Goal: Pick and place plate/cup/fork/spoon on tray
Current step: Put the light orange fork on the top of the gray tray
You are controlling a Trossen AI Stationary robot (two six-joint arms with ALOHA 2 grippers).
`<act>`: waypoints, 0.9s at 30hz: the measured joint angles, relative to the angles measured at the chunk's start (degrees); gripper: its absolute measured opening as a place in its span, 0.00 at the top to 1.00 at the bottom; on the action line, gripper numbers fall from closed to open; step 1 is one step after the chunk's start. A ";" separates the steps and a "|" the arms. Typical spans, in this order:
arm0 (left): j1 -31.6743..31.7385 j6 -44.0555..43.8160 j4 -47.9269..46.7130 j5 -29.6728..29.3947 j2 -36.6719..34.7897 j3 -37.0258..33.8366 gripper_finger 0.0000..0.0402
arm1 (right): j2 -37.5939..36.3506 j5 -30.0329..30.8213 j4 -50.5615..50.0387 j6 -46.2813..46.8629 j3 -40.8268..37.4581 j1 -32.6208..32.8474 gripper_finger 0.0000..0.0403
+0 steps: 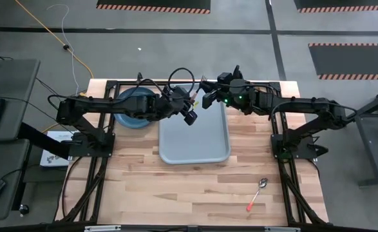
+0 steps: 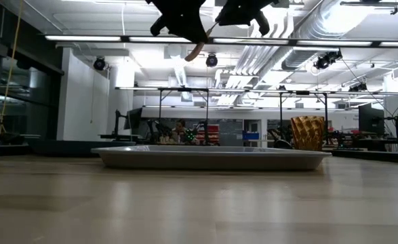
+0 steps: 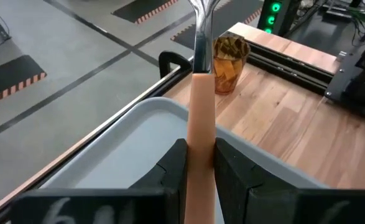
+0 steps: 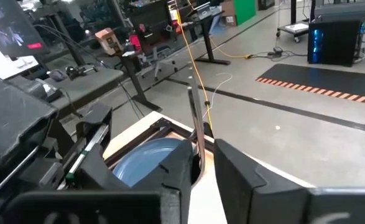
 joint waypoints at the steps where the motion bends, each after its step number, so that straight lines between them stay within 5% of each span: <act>1: 0.02 0.00 0.00 0.00 0.00 0.00 0.89 | 0.00 -0.15 0.07 -0.01 0.00 -0.14 0.87; 12: 0.11 1.47 -0.02 2.36 0.00 0.00 0.83 | 0.00 -0.58 0.29 0.66 0.00 -0.23 0.98; 16: 1.54 1.73 -1.23 9.73 -1.01 -0.07 0.73 | -0.35 -0.57 -0.69 -1.46 0.01 -0.22 0.99; 20: 3.82 1.69 -4.59 16.98 -4.98 -0.04 0.63 | -1.31 -0.73 -12.39 -3.96 4.08 -1.56 1.00; 24: 5.55 1.68 -6.73 22.40 -10.94 -0.04 0.59 | -0.69 -7.67 -27.46 -10.61 11.62 -4.02 1.00; 27: 6.35 1.66 -6.79 25.69 -15.26 0.02 0.59 | 0.62 -19.07 -33.05 -17.13 16.19 -6.20 1.00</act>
